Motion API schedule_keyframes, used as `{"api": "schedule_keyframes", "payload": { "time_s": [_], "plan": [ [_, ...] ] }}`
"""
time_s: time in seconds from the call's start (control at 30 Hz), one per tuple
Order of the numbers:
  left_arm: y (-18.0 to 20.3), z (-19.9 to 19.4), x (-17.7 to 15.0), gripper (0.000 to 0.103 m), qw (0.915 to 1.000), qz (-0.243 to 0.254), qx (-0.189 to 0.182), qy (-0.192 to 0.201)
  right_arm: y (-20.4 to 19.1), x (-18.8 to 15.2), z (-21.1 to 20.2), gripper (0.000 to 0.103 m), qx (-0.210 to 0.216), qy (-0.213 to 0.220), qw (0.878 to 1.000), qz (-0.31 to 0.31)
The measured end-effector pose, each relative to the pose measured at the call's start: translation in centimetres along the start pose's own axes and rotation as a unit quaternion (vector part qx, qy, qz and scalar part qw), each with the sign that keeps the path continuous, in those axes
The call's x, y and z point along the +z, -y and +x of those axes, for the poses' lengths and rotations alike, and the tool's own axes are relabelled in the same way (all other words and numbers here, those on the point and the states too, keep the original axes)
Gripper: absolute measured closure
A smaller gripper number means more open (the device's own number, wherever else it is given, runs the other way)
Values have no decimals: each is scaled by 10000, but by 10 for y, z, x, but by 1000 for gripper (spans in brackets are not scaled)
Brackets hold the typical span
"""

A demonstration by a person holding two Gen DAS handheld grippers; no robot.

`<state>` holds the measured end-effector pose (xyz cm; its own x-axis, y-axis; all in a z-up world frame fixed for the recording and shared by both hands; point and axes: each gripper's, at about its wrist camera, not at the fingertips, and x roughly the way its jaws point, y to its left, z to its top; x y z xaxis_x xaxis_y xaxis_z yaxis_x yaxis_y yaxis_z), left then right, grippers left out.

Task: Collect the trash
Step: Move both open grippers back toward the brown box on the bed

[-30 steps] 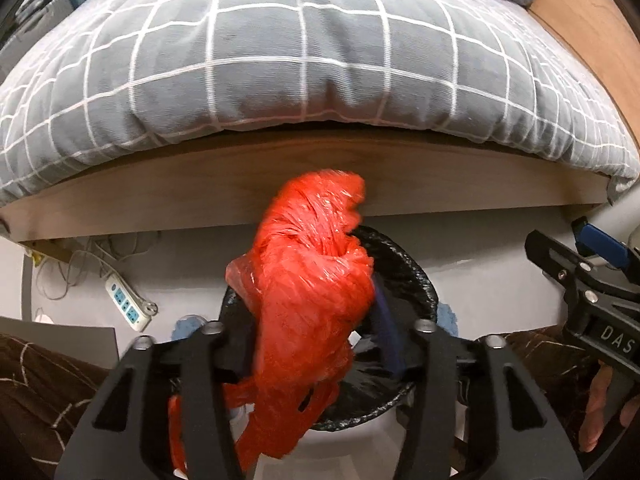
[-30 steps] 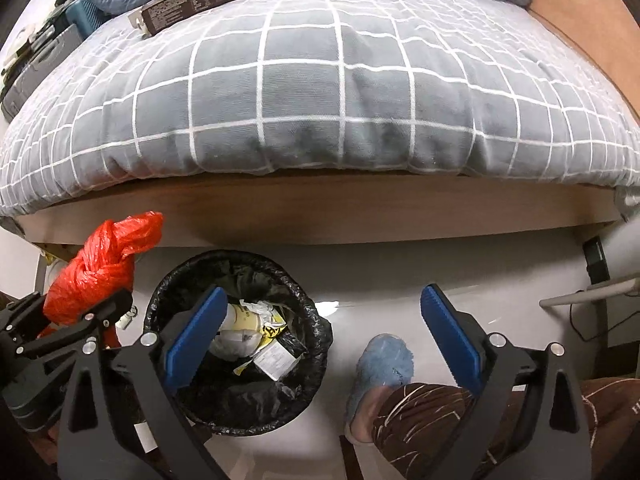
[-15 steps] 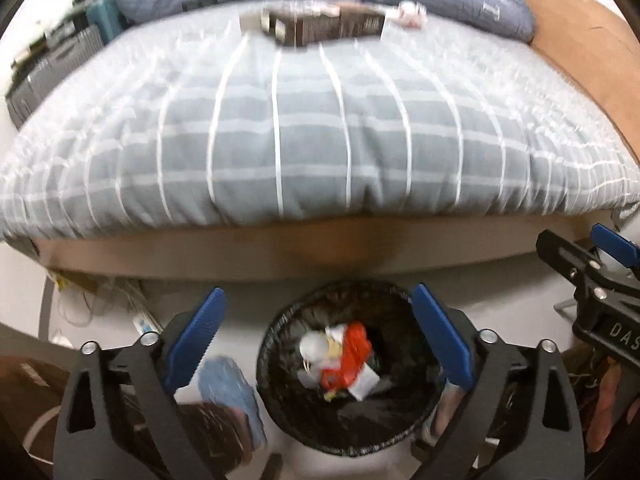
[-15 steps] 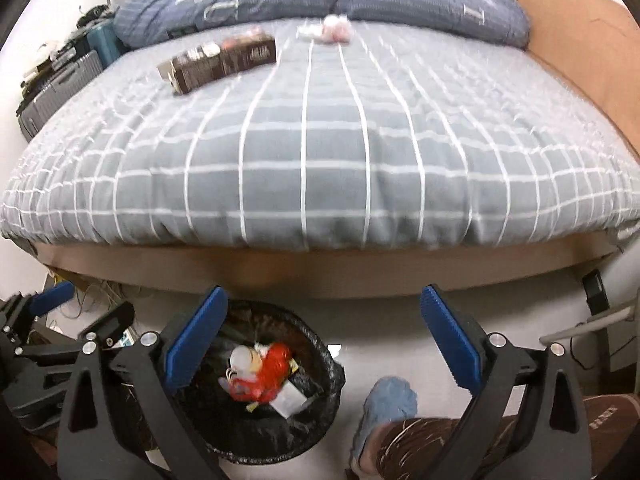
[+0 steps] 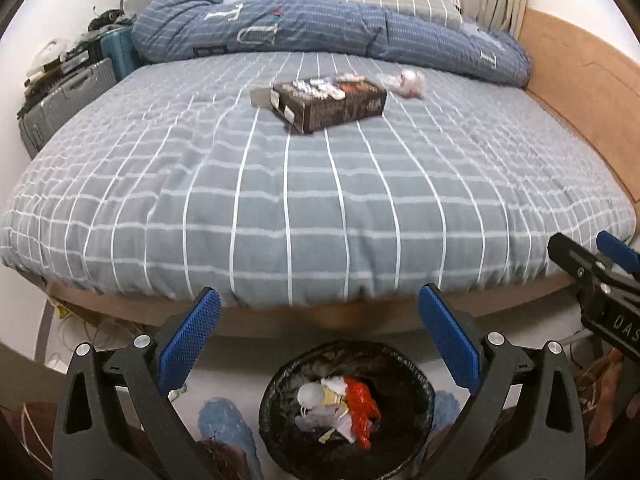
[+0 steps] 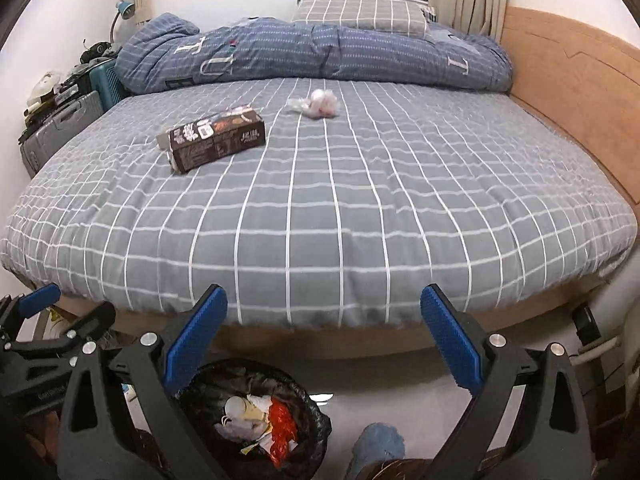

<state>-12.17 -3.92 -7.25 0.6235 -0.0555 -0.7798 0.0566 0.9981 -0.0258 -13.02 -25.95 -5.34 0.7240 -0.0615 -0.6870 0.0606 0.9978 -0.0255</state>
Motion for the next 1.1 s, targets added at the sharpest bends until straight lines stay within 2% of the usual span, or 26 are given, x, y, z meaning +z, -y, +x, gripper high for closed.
{"api": "schedule_keyframes", "payload": {
  "time_s": [0.5,0.77,1.1],
  "plan": [
    [-15,9,59,6,9989,36,113,450,16,51,10,10,113,566,9983,50],
    [-24,27,90,6,9979,12,177,622,17,68,34,10,132,494,9987,22],
    [-27,52,119,6,9977,17,218,646,16,95,62,10,85,513,9986,58]
  ]
}}
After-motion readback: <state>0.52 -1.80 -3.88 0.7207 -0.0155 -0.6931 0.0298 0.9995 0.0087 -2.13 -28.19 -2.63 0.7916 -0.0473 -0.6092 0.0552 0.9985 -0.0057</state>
